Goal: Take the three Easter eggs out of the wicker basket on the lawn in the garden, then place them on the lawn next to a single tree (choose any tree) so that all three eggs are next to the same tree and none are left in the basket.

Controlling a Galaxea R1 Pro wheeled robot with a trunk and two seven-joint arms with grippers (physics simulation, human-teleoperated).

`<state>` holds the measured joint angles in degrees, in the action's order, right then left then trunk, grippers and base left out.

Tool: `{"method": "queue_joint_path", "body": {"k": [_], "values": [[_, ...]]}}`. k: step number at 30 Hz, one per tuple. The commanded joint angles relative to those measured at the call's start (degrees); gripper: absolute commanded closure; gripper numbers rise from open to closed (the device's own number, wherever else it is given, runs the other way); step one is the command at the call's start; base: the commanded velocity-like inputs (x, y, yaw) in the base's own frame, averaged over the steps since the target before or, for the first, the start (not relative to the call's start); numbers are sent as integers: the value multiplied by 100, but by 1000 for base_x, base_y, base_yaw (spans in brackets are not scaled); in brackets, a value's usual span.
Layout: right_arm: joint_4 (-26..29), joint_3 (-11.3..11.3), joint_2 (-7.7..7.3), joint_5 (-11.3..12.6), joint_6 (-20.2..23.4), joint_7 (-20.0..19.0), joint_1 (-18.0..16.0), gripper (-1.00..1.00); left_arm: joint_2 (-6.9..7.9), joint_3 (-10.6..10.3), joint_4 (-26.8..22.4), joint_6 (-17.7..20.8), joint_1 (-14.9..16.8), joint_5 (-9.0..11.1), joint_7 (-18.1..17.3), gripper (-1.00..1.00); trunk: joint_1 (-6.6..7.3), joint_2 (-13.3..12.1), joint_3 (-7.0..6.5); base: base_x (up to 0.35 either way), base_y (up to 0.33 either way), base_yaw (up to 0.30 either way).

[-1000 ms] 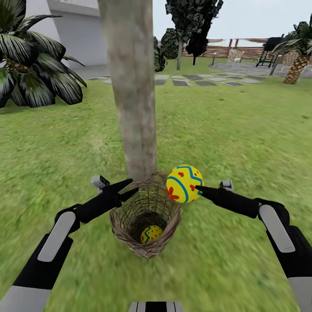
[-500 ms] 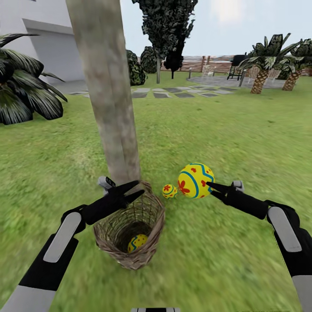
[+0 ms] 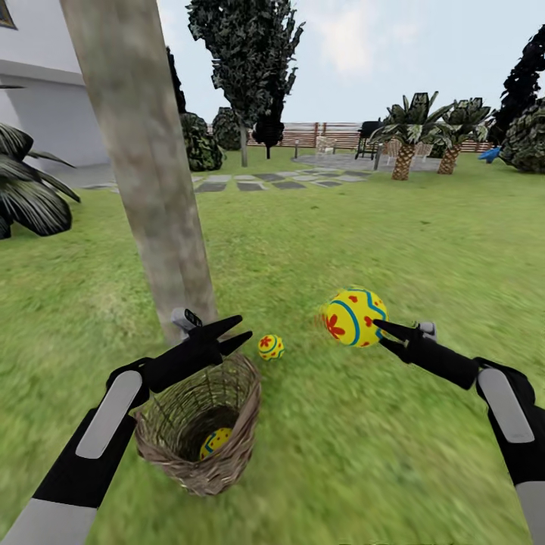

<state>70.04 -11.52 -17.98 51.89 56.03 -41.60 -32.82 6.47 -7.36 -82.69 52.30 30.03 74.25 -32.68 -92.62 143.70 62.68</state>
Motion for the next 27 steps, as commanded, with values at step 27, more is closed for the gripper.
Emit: {"method": "queue_joint_path", "body": {"k": [27], "values": [[-992,-280,-267,-1638,-708,152,-5,100,-171,-20,33,17,3,10,-11,-100,1,2,-84,165,-111,-142]]}}
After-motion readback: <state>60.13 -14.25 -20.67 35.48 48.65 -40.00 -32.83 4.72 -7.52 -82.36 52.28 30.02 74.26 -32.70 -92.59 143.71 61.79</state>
